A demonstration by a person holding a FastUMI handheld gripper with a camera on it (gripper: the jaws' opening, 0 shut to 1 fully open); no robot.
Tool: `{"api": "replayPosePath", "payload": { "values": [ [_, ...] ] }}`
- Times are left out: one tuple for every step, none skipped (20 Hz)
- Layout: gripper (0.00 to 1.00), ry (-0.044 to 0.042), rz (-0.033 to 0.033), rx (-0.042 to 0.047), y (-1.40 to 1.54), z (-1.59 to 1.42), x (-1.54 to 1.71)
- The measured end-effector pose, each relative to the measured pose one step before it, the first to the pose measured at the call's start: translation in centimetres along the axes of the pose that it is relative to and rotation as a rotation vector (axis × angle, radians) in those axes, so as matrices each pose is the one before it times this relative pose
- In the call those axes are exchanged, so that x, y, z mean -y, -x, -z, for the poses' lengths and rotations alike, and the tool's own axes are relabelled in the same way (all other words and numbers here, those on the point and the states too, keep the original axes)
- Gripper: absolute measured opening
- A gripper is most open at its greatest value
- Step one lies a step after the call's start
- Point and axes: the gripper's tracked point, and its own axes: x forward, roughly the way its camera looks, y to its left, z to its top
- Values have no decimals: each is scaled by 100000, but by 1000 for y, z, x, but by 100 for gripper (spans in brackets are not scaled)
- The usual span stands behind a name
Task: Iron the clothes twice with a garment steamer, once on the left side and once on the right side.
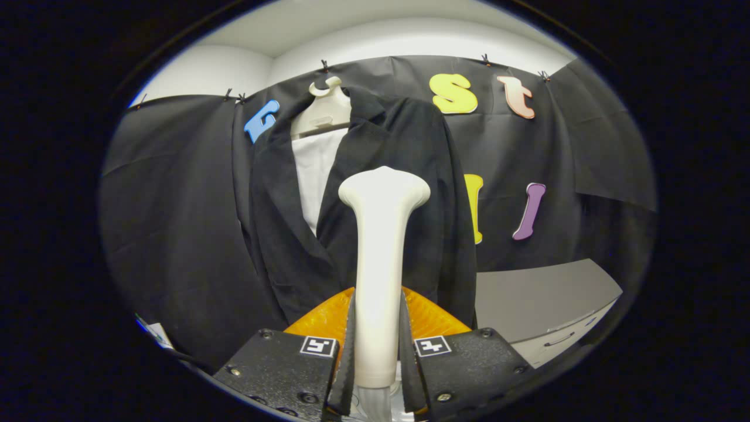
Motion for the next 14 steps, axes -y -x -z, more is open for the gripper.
{"api": "replayPosePath", "payload": {
  "values": [
    [36,331,137,-1282,-100,627,36],
    [35,175,124,-1108,-148,619,3],
    [36,156,208,-1001,-100,631,2],
    [36,179,278,-921,-64,664,-5],
    [36,276,228,-984,-64,578,-14],
    [36,164,78,-997,-123,633,3],
    [36,184,20,-1022,-33,667,75],
    [36,236,95,-997,-10,708,35],
    [36,51,291,-1009,-308,315,113],
    [36,11,307,-1106,-215,720,88],
    [36,-35,365,-1248,-142,714,120],
    [36,-169,299,-1136,232,992,173],
    [36,-143,269,-1052,25,648,158],
    [36,6,330,-1002,-118,451,48]
  ]
}}
